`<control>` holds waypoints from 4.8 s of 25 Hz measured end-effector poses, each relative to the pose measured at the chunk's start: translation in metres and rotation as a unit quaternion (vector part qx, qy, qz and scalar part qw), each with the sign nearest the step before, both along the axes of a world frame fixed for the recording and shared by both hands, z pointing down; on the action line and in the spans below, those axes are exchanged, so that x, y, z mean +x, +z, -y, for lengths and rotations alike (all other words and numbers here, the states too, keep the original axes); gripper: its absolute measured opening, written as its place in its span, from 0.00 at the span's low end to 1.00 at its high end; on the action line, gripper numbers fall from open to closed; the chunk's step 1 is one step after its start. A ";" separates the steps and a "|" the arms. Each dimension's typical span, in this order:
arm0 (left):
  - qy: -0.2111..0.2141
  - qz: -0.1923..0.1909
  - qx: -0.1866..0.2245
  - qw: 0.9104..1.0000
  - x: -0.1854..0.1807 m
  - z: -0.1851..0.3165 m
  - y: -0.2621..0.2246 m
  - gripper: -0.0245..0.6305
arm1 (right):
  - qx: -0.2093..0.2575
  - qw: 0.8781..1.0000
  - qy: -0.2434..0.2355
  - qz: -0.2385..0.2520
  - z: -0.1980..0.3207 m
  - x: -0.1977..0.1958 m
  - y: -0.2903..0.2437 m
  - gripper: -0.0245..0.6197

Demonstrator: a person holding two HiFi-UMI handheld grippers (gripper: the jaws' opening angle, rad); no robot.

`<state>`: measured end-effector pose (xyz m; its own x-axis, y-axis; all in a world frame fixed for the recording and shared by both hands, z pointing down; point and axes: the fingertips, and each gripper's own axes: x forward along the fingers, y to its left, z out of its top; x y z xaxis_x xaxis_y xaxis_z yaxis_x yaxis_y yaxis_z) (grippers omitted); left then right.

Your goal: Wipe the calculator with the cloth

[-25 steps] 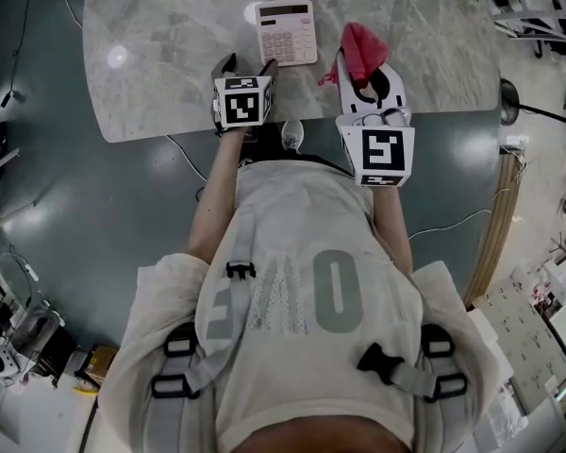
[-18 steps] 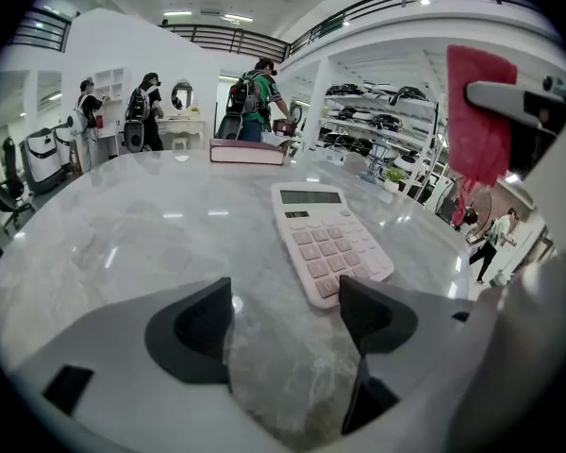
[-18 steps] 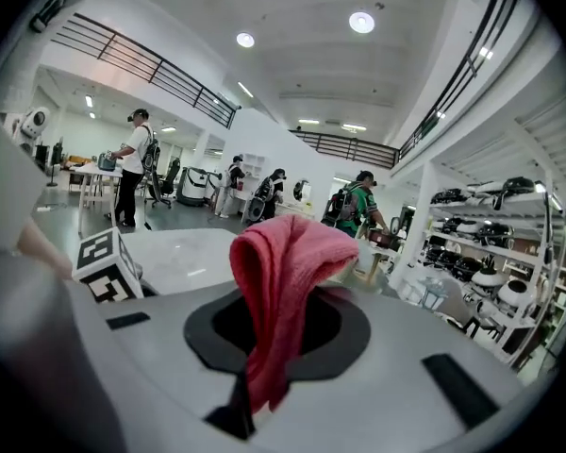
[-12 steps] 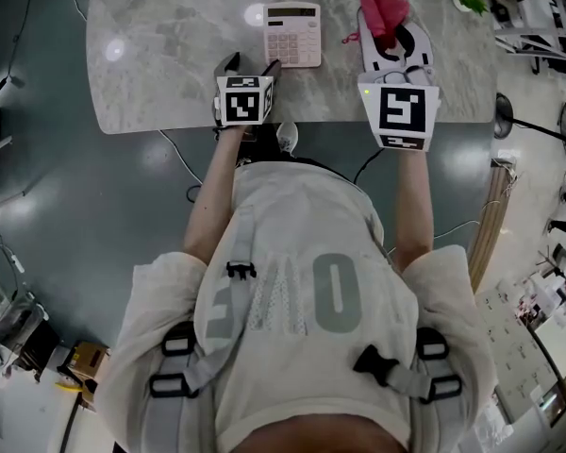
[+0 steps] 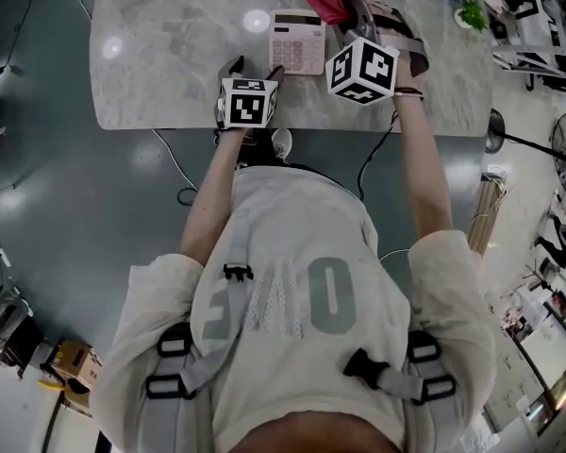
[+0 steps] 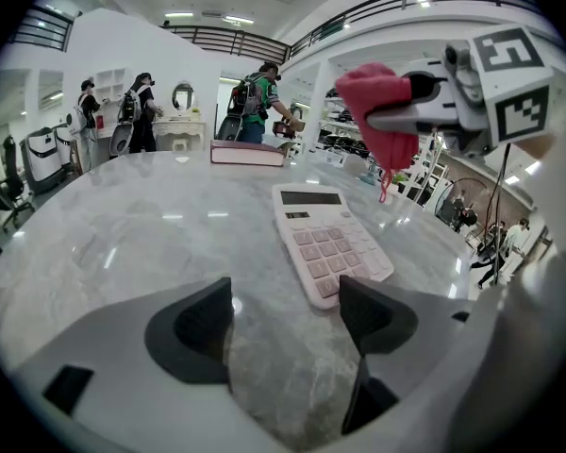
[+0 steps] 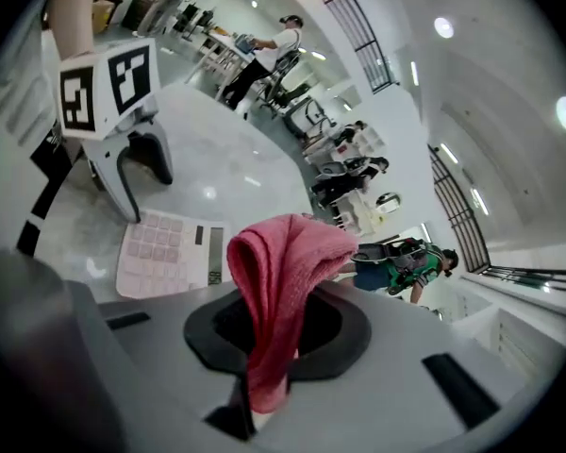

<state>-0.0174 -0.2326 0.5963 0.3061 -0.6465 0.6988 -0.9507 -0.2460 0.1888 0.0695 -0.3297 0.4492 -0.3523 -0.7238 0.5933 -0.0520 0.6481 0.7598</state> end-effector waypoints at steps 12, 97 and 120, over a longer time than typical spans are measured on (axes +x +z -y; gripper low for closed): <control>0.002 -0.005 0.003 1.000 -0.001 0.001 -0.002 0.57 | -0.068 0.992 -0.020 -0.108 0.013 -0.016 0.096 0.13; -0.208 -0.036 0.235 0.949 -0.116 0.008 -0.167 0.07 | -0.057 0.997 -0.016 -0.049 -0.013 -0.053 0.053 0.13; -0.214 -0.031 0.148 0.965 -0.146 -0.003 -0.106 0.07 | -0.096 0.989 -0.010 -0.110 -0.007 -0.079 0.115 0.13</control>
<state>-0.1635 -0.2295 0.4901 0.0011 -0.8913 0.4534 -0.9663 0.1157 0.2299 -0.0091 -0.3229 0.5642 -0.2134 -0.5837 0.7834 0.1155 0.7812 0.6135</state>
